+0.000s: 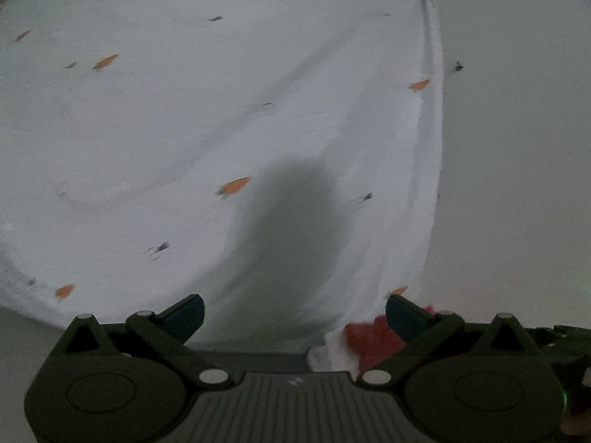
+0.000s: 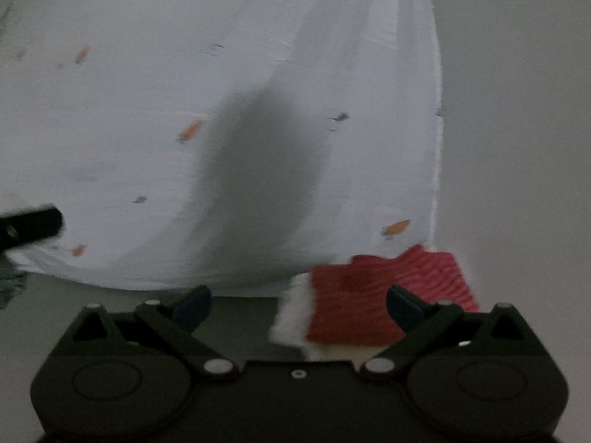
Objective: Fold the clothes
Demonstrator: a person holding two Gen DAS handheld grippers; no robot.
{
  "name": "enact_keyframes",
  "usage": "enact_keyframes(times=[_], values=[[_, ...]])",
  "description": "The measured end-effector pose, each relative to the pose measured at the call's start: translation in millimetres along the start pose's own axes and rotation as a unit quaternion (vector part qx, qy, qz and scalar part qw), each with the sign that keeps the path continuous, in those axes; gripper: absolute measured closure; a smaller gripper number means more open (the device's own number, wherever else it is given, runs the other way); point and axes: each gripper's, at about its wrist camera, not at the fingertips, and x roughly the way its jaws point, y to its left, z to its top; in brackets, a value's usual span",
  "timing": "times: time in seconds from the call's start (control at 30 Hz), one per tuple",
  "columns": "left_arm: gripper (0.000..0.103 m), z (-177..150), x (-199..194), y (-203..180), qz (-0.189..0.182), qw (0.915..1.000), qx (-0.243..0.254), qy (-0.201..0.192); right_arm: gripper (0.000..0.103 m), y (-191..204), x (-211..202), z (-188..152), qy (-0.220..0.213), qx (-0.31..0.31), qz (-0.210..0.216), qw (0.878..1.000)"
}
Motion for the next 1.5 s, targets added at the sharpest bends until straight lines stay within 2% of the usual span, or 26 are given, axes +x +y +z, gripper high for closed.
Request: enact_keyframes(times=[0.17,0.43,0.6,0.87,1.17,1.5], values=[[0.000,-11.7,-53.8,18.0,0.037,0.9986,0.024,0.028,0.001,49.9,-33.2,-16.6,0.014,0.004,0.028,1.000],[0.000,-25.7,-137.9,80.6,0.039,0.9959,0.029,0.076,0.001,149.3,-91.6,-50.8,0.036,0.014,0.039,0.998],[0.000,-40.8,-187.5,128.6,0.042,0.9942,0.000,0.100,0.001,212.2,-126.8,-72.9,0.049,0.010,0.041,0.998],[0.000,-60.9,-271.0,188.8,0.074,0.9898,-0.013,0.121,0.001,286.5,-175.3,-104.4,0.069,0.003,0.050,0.996],[0.000,-83.4,-346.0,236.0,0.098,0.9854,-0.030,0.136,0.001,341.2,-226.7,-139.4,0.087,-0.013,0.058,0.994],[0.000,-99.9,-383.2,253.7,0.088,0.9842,-0.033,0.150,0.001,366.2,-261.6,-168.8,0.110,-0.010,0.040,0.993]])
